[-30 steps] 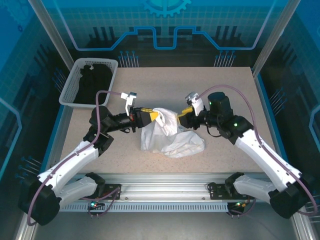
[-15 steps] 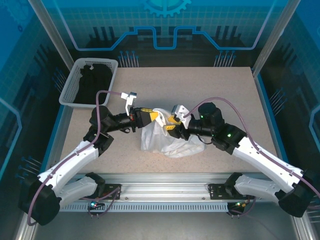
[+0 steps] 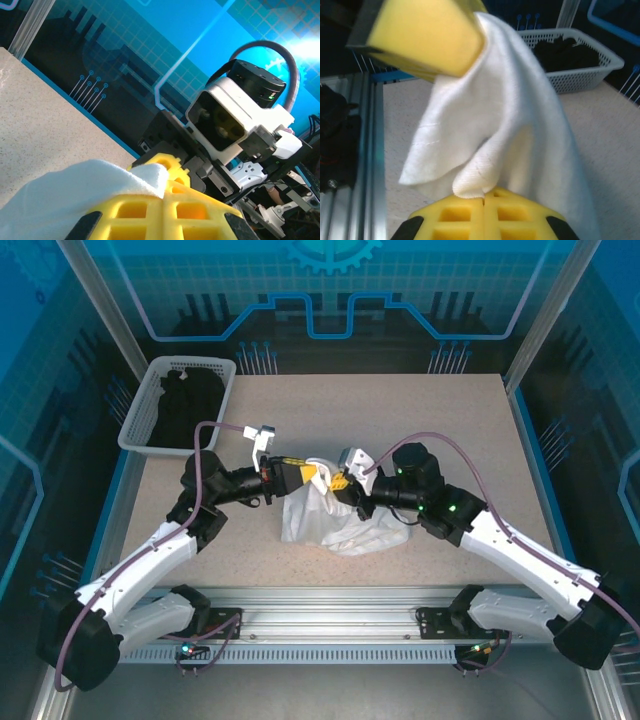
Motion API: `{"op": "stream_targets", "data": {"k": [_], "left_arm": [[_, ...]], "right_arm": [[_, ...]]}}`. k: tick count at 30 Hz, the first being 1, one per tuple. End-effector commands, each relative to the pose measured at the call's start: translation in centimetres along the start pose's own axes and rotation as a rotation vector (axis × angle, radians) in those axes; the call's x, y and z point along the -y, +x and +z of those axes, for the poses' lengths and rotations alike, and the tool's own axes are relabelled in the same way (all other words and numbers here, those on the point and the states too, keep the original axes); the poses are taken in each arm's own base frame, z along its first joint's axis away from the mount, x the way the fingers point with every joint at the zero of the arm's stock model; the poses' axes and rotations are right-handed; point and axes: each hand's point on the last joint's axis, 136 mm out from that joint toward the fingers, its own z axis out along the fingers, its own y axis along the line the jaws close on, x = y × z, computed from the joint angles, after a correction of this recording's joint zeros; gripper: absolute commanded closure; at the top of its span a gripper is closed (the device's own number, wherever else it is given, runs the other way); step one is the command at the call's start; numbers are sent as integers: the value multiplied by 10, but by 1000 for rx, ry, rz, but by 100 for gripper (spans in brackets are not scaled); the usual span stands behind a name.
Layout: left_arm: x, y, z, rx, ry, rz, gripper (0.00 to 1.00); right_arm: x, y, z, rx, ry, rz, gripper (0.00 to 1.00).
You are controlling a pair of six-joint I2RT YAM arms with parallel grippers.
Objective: Fold the inside-out t-shirt
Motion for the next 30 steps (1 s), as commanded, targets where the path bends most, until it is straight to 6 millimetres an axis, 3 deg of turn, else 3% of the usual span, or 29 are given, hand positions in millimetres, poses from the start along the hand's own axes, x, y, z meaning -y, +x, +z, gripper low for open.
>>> {"op": "stream_targets", "data": {"k": [1,4,8,12,19,24,30], "left_arm": [[-12,-10,-9,54,-74,12,100],[-46,-16,-21,98,-254,-45,100],[-73,-5,-27,30,-407,-49,99],[-74,1,-36,10,-456,-28,87],[-72,25,-60,-31,-584,43,57],[-59,54,-47,-160,-597,183,40],[-64,59,-28,-199,-589,213,39]], "right_arm": [[-13,-31,-20,57,-41,-33,100],[-32,-45,-39,63,-184,20,100],[-43,-54,-33,66,-324,146,100],[-29,-54,-20,68,-321,251,100],[-8,-49,-16,59,-291,327,100],[-2,-46,-14,50,-277,352,100],[-3,-41,-14,34,-289,342,100]]}}
